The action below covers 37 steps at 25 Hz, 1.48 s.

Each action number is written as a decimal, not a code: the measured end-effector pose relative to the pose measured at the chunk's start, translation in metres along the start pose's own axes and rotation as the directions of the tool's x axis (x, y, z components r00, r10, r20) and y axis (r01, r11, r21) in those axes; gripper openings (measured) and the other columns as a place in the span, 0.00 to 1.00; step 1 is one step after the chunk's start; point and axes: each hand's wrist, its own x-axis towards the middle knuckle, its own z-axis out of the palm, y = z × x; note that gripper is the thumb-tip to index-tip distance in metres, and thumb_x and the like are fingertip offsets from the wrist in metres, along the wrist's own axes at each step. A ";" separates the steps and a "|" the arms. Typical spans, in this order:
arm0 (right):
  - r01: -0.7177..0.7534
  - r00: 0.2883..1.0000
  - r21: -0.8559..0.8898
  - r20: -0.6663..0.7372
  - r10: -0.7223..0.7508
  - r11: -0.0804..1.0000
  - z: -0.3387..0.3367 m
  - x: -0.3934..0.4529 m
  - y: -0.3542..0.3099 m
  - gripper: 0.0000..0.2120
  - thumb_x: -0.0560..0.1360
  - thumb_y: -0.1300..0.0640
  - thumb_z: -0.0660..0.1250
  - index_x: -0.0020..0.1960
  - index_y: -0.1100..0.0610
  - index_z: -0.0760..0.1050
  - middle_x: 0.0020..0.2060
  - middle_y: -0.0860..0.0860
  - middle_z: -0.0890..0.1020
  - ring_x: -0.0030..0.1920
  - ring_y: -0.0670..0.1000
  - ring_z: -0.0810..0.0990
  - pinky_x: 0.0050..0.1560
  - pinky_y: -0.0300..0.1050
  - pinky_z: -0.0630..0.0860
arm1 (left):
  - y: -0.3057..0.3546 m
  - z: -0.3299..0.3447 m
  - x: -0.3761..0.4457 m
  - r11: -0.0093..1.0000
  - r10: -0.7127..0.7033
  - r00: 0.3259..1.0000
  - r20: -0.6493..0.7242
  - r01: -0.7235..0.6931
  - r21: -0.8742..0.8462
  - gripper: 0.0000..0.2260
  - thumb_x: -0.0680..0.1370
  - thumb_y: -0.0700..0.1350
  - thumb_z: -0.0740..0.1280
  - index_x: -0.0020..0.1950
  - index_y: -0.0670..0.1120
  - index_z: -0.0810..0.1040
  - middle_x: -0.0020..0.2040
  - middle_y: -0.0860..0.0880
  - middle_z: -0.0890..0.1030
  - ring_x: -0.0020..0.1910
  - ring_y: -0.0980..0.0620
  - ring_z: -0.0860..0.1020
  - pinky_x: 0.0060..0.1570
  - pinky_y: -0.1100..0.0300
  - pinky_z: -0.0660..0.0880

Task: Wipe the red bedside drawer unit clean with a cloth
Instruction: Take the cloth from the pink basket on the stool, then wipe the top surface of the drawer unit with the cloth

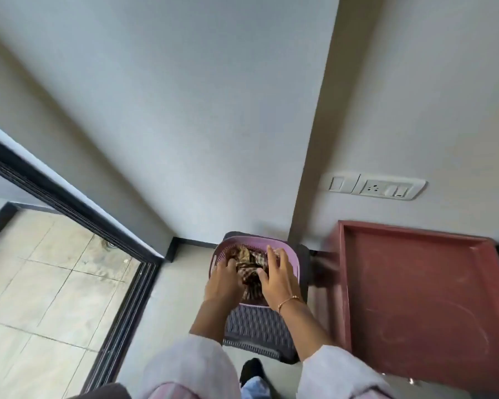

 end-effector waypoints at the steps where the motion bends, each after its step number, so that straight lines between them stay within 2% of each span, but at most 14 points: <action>1: -0.135 0.986 0.061 0.104 0.128 0.989 0.017 0.010 0.001 0.27 0.79 0.48 0.54 0.75 0.54 0.51 0.74 0.58 0.53 0.72 0.58 0.56 0.70 0.54 0.59 | -0.009 0.008 0.014 0.995 -0.066 0.997 0.050 0.070 -0.071 0.17 0.80 0.45 0.56 0.68 0.42 0.66 0.68 0.41 0.68 0.64 0.43 0.69 0.62 0.51 0.67; 7: -0.425 0.886 0.122 0.257 0.385 0.897 0.079 0.045 0.008 0.35 0.74 0.44 0.63 0.74 0.46 0.47 0.75 0.54 0.46 0.72 0.59 0.55 0.70 0.51 0.55 | -0.039 0.066 0.068 0.913 -0.124 0.967 0.223 0.199 -0.356 0.21 0.81 0.46 0.55 0.74 0.44 0.60 0.71 0.41 0.66 0.68 0.43 0.66 0.67 0.51 0.64; 9: -0.489 0.857 0.175 0.280 0.433 0.855 0.087 0.050 0.007 0.37 0.73 0.49 0.66 0.74 0.47 0.48 0.74 0.57 0.47 0.71 0.59 0.58 0.68 0.49 0.59 | -0.039 0.073 0.076 0.814 -0.183 0.943 0.278 0.304 -0.494 0.21 0.81 0.45 0.56 0.74 0.45 0.60 0.69 0.42 0.68 0.67 0.44 0.68 0.67 0.48 0.65; 11: -0.527 0.847 0.323 0.271 0.457 0.786 0.090 0.053 0.004 0.34 0.72 0.59 0.66 0.73 0.50 0.54 0.70 0.61 0.57 0.66 0.60 0.64 0.65 0.51 0.63 | -0.040 0.074 0.080 0.643 -0.210 0.912 0.352 0.400 -0.653 0.20 0.80 0.45 0.58 0.73 0.47 0.61 0.67 0.42 0.71 0.64 0.44 0.71 0.65 0.45 0.68; 15: -0.526 0.848 0.407 0.191 0.494 0.746 0.081 0.049 0.002 0.24 0.71 0.68 0.63 0.66 0.58 0.68 0.62 0.60 0.72 0.62 0.57 0.71 0.64 0.44 0.65 | -0.032 0.073 0.073 0.427 -0.278 0.913 0.300 0.397 -0.812 0.20 0.81 0.48 0.57 0.73 0.51 0.59 0.68 0.44 0.69 0.63 0.44 0.71 0.61 0.45 0.72; 19: -0.474 0.857 0.608 0.153 0.491 0.637 0.043 0.028 0.001 0.17 0.71 0.67 0.63 0.59 0.57 0.75 0.54 0.54 0.79 0.54 0.52 0.76 0.59 0.40 0.69 | -0.013 0.055 0.048 0.291 -0.480 0.874 0.075 0.239 -0.926 0.24 0.79 0.55 0.60 0.74 0.55 0.58 0.67 0.50 0.67 0.64 0.46 0.69 0.42 0.53 0.77; 21: -0.411 0.869 0.699 0.105 0.484 0.585 0.018 0.013 0.005 0.16 0.71 0.68 0.62 0.57 0.58 0.77 0.48 0.51 0.80 0.48 0.49 0.75 0.55 0.37 0.71 | 0.003 0.051 0.039 0.190 -0.473 0.874 0.110 0.223 -0.956 0.28 0.75 0.63 0.61 0.73 0.57 0.61 0.70 0.50 0.67 0.65 0.45 0.69 0.53 0.43 0.75; 23: -0.339 0.873 0.801 0.072 0.483 0.493 -0.014 -0.004 0.017 0.15 0.71 0.69 0.59 0.55 0.61 0.77 0.49 0.54 0.79 0.47 0.48 0.74 0.46 0.30 0.70 | 0.030 0.055 0.030 0.100 -0.343 0.921 0.187 0.234 -0.967 0.33 0.69 0.70 0.63 0.69 0.55 0.69 0.68 0.49 0.72 0.63 0.46 0.74 0.59 0.42 0.72; 26: -0.213 0.875 0.859 -0.044 0.481 0.466 -0.066 -0.032 0.057 0.13 0.71 0.62 0.57 0.49 0.64 0.78 0.46 0.58 0.79 0.45 0.52 0.74 0.43 0.35 0.70 | 0.112 0.060 -0.011 0.163 -0.220 0.975 0.034 0.071 -0.984 0.17 0.76 0.57 0.64 0.58 0.47 0.78 0.55 0.45 0.81 0.57 0.46 0.78 0.60 0.47 0.73; 29: -0.135 0.861 0.780 -0.213 0.462 0.611 -0.111 -0.070 0.126 0.26 0.65 0.39 0.58 0.43 0.63 0.75 0.47 0.56 0.71 0.48 0.55 0.72 0.52 0.47 0.71 | 0.199 0.100 -0.057 0.286 -0.182 0.983 -0.005 0.048 -0.957 0.08 0.79 0.43 0.59 0.47 0.48 0.78 0.47 0.44 0.80 0.54 0.42 0.77 0.59 0.47 0.73; 31: -0.152 0.865 0.753 -0.213 0.455 0.641 -0.142 -0.099 0.193 0.34 0.59 0.32 0.63 0.51 0.58 0.73 0.53 0.53 0.67 0.53 0.50 0.71 0.56 0.42 0.71 | 0.262 0.143 -0.093 0.251 -0.078 0.993 0.088 0.105 -0.962 0.11 0.77 0.50 0.60 0.51 0.44 0.76 0.50 0.40 0.80 0.55 0.41 0.78 0.56 0.48 0.74; 34: -0.233 0.879 0.725 -0.128 0.460 0.648 -0.165 -0.135 0.301 0.35 0.61 0.40 0.71 0.63 0.54 0.70 0.60 0.52 0.73 0.60 0.50 0.73 0.62 0.47 0.71 | 0.336 0.203 -0.137 0.135 0.042 0.954 0.297 0.289 -0.948 0.18 0.79 0.57 0.57 0.48 0.43 0.76 0.43 0.43 0.84 0.42 0.49 0.82 0.43 0.56 0.78; 35: -0.264 0.858 0.714 -0.133 0.496 0.649 -0.168 -0.146 0.332 0.30 0.64 0.46 0.73 0.63 0.54 0.72 0.58 0.54 0.77 0.59 0.51 0.75 0.61 0.49 0.72 | 0.352 0.220 -0.145 0.190 0.086 0.941 0.327 0.307 -0.933 0.16 0.81 0.54 0.55 0.46 0.44 0.76 0.43 0.44 0.84 0.41 0.50 0.81 0.41 0.56 0.77; 37: -0.305 0.759 0.677 -0.252 0.601 0.670 -0.176 -0.171 0.397 0.20 0.68 0.57 0.73 0.59 0.57 0.76 0.54 0.57 0.80 0.55 0.55 0.78 0.56 0.45 0.74 | 0.388 0.267 -0.158 0.583 0.188 0.920 0.344 0.177 -0.793 0.13 0.82 0.49 0.53 0.53 0.43 0.74 0.54 0.42 0.79 0.53 0.47 0.76 0.51 0.51 0.73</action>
